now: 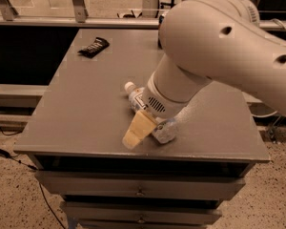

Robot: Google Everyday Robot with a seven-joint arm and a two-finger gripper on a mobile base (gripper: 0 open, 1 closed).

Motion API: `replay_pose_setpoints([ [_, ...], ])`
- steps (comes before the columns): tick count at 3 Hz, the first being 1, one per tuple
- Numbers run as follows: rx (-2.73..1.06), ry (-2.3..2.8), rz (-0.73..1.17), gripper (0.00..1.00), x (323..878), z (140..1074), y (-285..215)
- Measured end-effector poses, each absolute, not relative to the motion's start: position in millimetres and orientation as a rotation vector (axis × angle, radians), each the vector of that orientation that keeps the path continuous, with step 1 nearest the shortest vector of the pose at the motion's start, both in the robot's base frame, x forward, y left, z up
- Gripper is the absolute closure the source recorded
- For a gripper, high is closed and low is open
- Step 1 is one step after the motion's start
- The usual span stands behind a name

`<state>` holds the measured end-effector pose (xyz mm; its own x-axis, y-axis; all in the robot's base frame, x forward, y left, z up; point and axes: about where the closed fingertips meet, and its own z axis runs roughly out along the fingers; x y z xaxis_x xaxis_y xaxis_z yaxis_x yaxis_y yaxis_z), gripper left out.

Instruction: Move blue plastic bottle near pepsi can

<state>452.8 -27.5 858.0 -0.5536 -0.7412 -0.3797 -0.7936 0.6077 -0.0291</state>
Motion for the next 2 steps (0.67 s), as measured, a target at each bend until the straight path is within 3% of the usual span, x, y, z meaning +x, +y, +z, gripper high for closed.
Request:
replay_pose_setpoints([
  [1,-1.216,2.456,0.157,0.49,467,857,-38],
  [2,-1.204,2.436,0.114,0.7,478,864,-50],
])
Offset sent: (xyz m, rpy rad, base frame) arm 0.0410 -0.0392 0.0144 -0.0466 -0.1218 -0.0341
